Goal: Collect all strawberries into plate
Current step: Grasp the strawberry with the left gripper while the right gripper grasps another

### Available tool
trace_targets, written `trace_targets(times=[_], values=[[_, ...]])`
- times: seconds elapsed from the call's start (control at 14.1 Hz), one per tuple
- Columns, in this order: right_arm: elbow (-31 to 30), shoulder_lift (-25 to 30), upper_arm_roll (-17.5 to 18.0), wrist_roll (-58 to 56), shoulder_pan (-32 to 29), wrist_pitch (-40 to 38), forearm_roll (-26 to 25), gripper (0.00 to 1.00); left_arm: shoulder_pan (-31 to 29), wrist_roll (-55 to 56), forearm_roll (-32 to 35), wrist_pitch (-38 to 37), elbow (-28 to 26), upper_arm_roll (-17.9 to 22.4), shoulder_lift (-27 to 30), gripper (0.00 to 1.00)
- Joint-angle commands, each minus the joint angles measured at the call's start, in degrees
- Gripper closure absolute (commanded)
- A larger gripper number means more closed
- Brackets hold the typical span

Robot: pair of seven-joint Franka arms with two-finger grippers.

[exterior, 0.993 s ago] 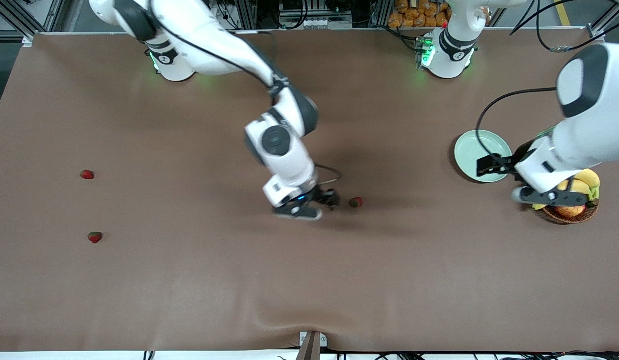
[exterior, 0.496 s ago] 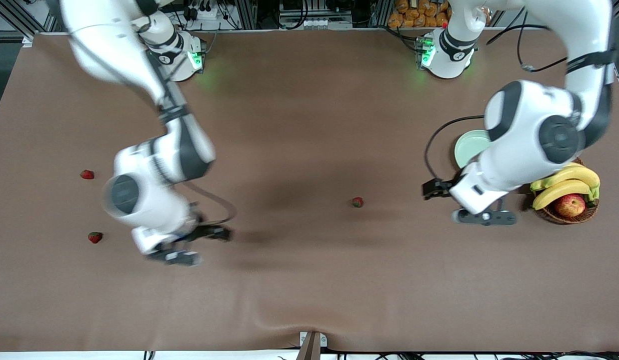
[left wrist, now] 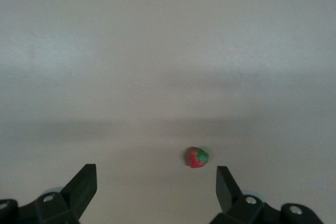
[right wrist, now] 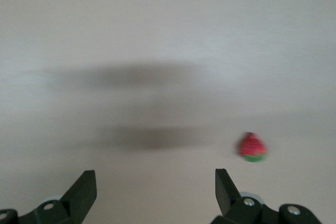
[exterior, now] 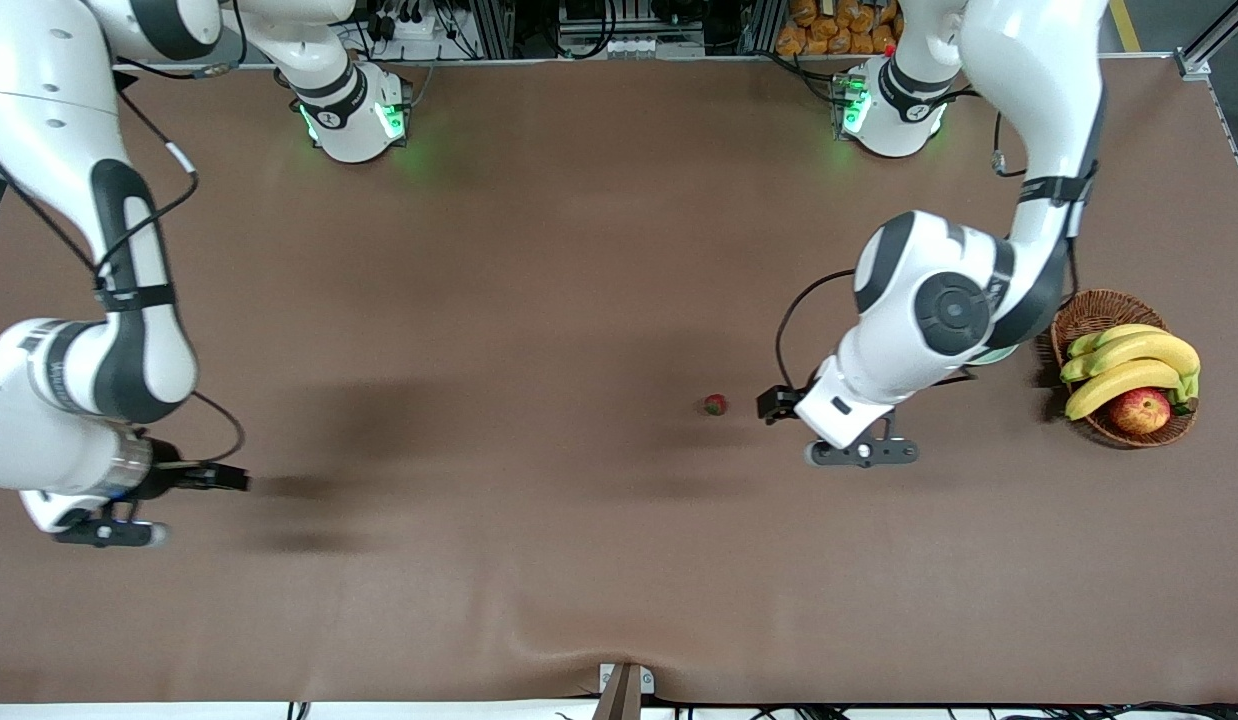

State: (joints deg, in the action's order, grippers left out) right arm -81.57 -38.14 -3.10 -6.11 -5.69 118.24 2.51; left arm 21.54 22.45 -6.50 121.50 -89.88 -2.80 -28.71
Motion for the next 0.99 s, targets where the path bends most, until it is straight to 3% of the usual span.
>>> trace_targets(times=[0.0, 0.5, 0.92], values=[[-1.5, -0.4, 1.4, -0.3, -2.9, 1.5, -3.0, 0.0, 2.0, -0.1, -0.4, 1.5, 1.0, 0.5, -3.0, 0.0], [-3.9, -6.6, 1.4, -0.2, -7.3, 12.8, -2.9, 0.0, 7.0, 0.3, 4.3, 9.4, 0.9, 0.5, -9.1, 0.0], [-3.9, -8.6, 1.5, -0.2, -8.0, 14.7, -2.8, 0.0, 7.7, -0.1, 4.3, 9.5, -0.4, 0.4, -10.8, 0.0]])
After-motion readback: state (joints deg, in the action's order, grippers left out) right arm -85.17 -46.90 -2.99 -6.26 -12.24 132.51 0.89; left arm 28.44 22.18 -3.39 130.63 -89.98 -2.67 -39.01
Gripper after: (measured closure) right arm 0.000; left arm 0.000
